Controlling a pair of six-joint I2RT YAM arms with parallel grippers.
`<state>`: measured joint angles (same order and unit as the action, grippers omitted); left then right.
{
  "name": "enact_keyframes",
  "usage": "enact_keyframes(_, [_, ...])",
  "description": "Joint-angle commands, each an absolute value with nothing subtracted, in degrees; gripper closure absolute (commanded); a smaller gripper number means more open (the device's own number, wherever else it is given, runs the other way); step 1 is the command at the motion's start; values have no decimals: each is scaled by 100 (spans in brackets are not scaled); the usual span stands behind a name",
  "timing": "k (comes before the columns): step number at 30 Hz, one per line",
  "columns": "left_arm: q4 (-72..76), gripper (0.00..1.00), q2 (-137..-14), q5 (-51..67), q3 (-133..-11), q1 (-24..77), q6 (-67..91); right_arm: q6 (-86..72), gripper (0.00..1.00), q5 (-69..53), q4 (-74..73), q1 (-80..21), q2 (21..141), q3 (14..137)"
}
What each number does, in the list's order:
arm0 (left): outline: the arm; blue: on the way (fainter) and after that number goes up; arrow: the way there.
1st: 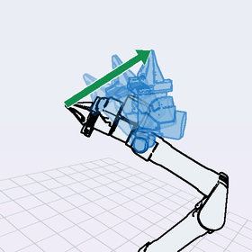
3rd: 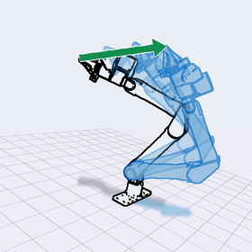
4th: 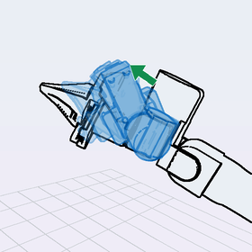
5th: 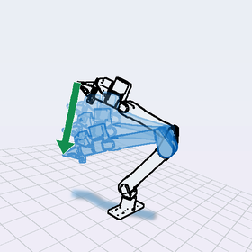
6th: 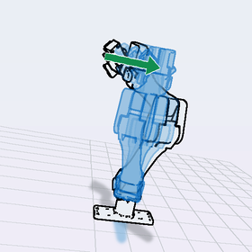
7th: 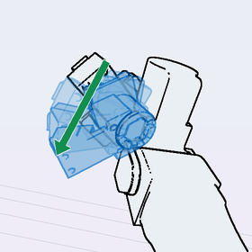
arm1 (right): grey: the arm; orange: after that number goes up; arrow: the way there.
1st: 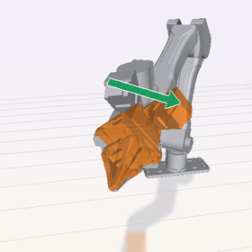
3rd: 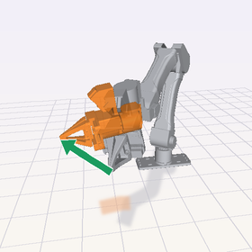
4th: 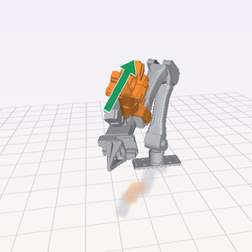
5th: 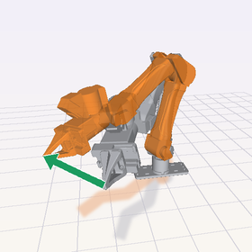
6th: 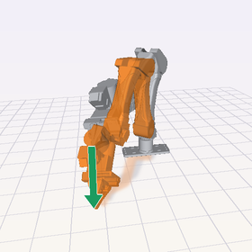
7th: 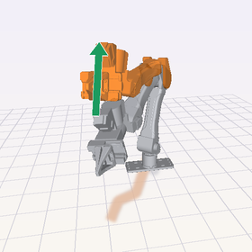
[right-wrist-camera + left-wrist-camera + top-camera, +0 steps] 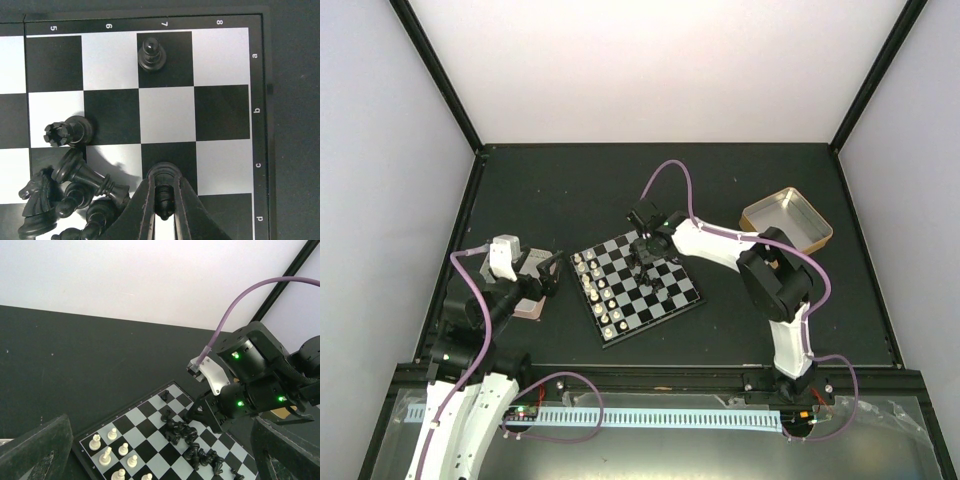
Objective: Set up the chess pieces on the board
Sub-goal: Place the chess piece on the chessboard.
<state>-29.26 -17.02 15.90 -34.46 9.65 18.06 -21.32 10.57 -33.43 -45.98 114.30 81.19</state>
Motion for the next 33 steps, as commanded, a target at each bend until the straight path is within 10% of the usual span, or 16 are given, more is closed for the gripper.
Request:
enact_keyframes(1, [-2979, 1, -1751, 1607, -3480, 949, 1816, -2188, 95, 1155, -3445, -4577, 11498, 8264])
enact_keyframes(33, [-2985, 1, -1765, 1590, -3476, 949, 1817, -2209, 93, 1166, -3549, -4135, 11761, 8435])
